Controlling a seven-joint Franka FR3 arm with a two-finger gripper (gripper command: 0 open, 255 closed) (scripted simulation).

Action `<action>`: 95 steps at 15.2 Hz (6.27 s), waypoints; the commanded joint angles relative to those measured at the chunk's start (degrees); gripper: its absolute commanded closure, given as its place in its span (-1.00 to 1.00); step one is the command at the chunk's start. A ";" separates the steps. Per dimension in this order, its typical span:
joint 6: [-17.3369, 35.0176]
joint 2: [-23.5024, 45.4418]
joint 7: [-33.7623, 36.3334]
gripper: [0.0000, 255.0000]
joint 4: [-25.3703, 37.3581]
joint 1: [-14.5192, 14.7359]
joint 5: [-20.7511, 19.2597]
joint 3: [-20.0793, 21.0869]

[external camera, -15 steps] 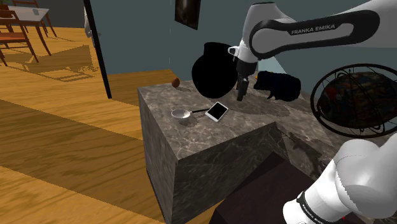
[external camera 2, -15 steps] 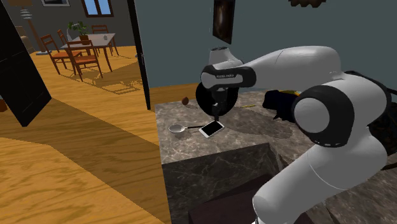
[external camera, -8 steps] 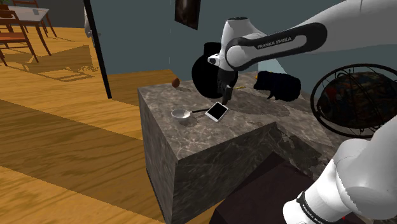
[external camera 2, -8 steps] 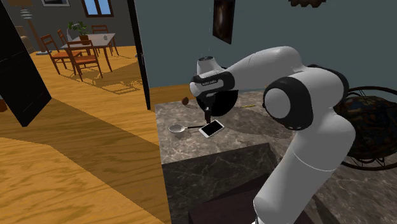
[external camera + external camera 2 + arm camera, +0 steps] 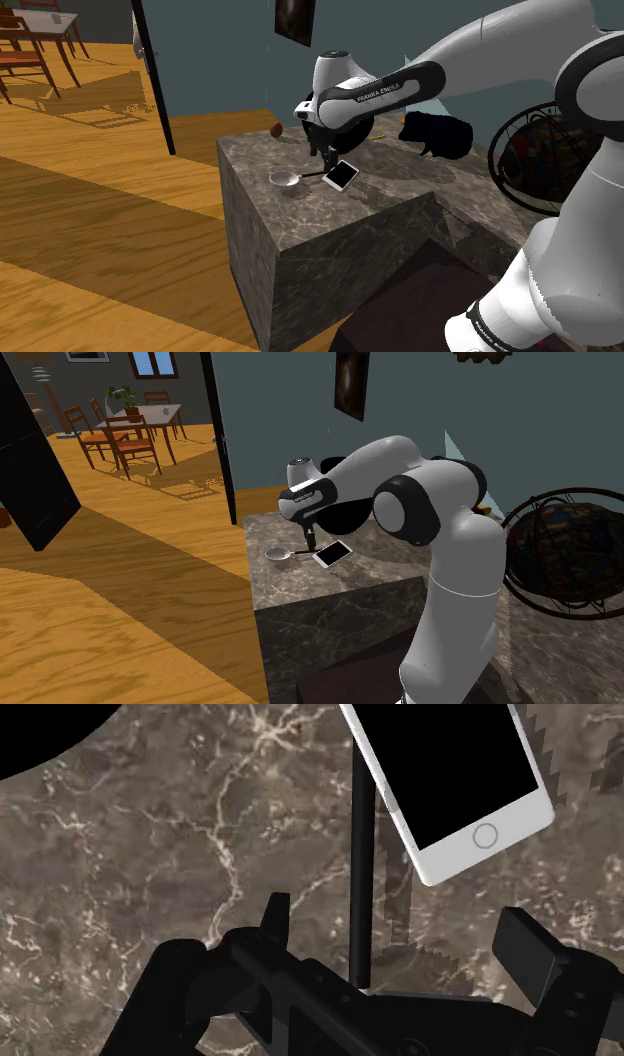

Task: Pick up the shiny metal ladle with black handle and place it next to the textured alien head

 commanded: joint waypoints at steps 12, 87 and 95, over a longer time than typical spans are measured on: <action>6.37 6.06 -1.89 -1.00 -0.02 -0.06 -0.19 0.49; -22.11 -21.37 -19.02 1.00 3.30 -6.57 -1.77 -6.62; -21.21 -28.32 -27.99 1.00 -2.93 -10.83 -4.37 -12.44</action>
